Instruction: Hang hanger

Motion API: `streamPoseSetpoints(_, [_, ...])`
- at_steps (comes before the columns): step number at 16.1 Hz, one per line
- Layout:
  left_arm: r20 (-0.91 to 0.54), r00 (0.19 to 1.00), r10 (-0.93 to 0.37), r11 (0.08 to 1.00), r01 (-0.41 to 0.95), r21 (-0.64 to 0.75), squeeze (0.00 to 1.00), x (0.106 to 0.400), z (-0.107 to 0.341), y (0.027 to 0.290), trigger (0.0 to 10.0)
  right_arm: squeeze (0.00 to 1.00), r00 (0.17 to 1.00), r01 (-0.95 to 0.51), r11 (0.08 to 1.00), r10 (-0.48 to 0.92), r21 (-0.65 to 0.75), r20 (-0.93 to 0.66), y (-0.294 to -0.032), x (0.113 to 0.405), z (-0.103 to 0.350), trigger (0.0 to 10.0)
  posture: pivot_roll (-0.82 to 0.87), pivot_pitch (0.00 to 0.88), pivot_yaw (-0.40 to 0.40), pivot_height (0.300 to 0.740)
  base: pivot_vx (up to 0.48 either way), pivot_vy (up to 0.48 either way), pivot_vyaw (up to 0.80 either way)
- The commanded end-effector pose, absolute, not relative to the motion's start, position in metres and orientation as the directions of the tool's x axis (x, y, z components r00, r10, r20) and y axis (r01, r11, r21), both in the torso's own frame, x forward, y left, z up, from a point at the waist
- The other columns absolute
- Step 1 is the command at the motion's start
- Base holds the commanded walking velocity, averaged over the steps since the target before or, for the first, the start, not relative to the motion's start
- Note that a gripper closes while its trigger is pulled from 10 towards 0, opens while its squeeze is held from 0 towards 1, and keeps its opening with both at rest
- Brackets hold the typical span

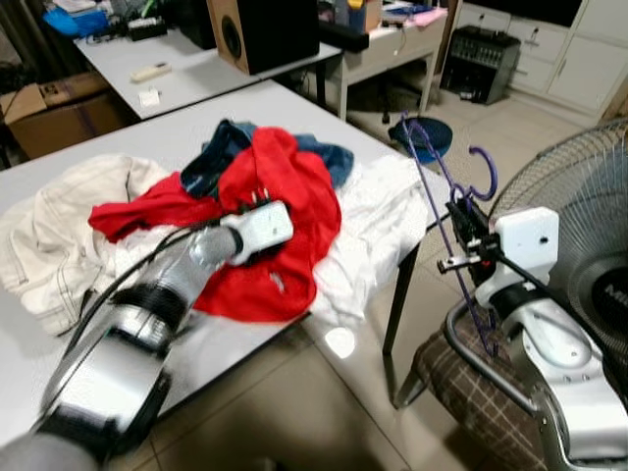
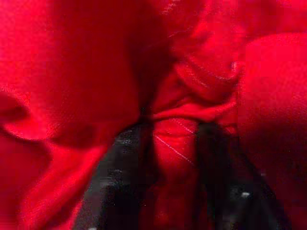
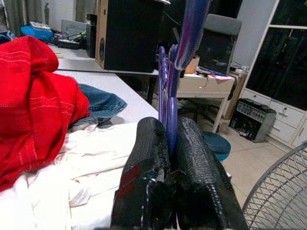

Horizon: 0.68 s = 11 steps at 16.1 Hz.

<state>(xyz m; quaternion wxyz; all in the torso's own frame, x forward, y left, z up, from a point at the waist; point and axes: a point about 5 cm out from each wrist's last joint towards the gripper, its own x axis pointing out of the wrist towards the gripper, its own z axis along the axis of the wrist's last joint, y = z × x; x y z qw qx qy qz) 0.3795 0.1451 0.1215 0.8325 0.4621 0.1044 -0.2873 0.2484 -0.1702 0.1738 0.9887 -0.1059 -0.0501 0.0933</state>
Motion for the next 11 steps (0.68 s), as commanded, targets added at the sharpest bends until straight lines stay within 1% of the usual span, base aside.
streamPoseSetpoints(1, [-0.402, 0.859, -0.317, 0.449, 0.509, 0.734, 0.0, 0.387, 0.131, 0.151, 0.0, 0.0, 0.974, -0.182, 0.958, 0.206, -0.22, 0.09, -0.168, 0.25, 0.177, 10.0, -0.08, 0.0, 0.091, 0.74, 0.0, 0.0, 0.0])
streamPoseSetpoints(4, [-0.331, 0.916, -0.226, 0.523, 0.401, 0.752, 0.0, 0.398, 0.145, 0.149, 0.0, 0.0, 0.975, -0.179, 0.959, 0.203, -0.222, 0.091, -0.169, 0.251, 0.178, 10.0, -0.08, 0.0, 0.097, 0.74, 0.0, 0.0, 0.0])
streamPoseSetpoints(5, [-0.274, 0.95, -0.15, 0.588, 0.309, 0.748, 0.0, 0.402, 0.153, 0.152, 0.0, 0.0, 0.976, -0.177, 0.959, 0.2, -0.222, 0.089, -0.169, 0.25, 0.177, 10.0, -0.09, 0.0, 0.102, 0.74, 0.0, 0.0, 0.0])
streamPoseSetpoints(6, [-0.254, 0.96, -0.122, 0.615, 0.274, 0.739, 0.0, 0.404, 0.155, 0.154, 0.0, 0.0, 0.976, -0.176, 0.959, 0.199, -0.222, 0.089, -0.169, 0.25, 0.177, 10.0, -0.09, 0.0, 0.104, 0.74, 0.0, 0.0, 0.0])
streamPoseSetpoints(8, [-0.21, 0.976, -0.055, 0.725, 0.184, 0.664, 0.0, 0.406, 0.159, 0.156, 0.0, 0.0, 0.976, -0.176, 0.96, 0.199, -0.219, 0.09, -0.169, 0.248, 0.177, 10.0, -0.09, 0.0, 0.108, 0.74, 0.0, 0.0, 0.0])
streamPoseSetpoints(9, [-0.207, 0.976, -0.062, 0.786, 0.176, 0.592, 0.0, 0.407, 0.162, 0.152, 0.0, 0.0, 0.973, -0.193, 0.96, 0.215, -0.202, 0.089, -0.168, 0.246, 0.177, 10.0, -0.1, 0.0, 0.109, 0.74, 0.0, 0.0, 0.0])
streamPoseSetpoints(10, [-0.206, 0.972, -0.114, 0.828, 0.208, 0.521, 0.0, 0.408, 0.165, 0.143, 0.0, 0.0, 0.965, -0.23, 0.961, 0.246, -0.156, 0.089, -0.167, 0.243, 0.177, 10.0, -0.1, 0.0, 0.113, 0.74, 0.0, 0.0, 0.0])
streamPoseSetpoints(11, [-0.21, 0.964, -0.165, 0.847, 0.248, 0.471, 0.0, 0.408, 0.167, 0.134, 0.0, 0.0, 0.958, -0.262, 0.957, 0.274, -0.127, 0.083, -0.166, 0.241, 0.178, 10.0, -0.1, 0.0, 0.114, 0.74, 0.0, 0.0, 0.0])
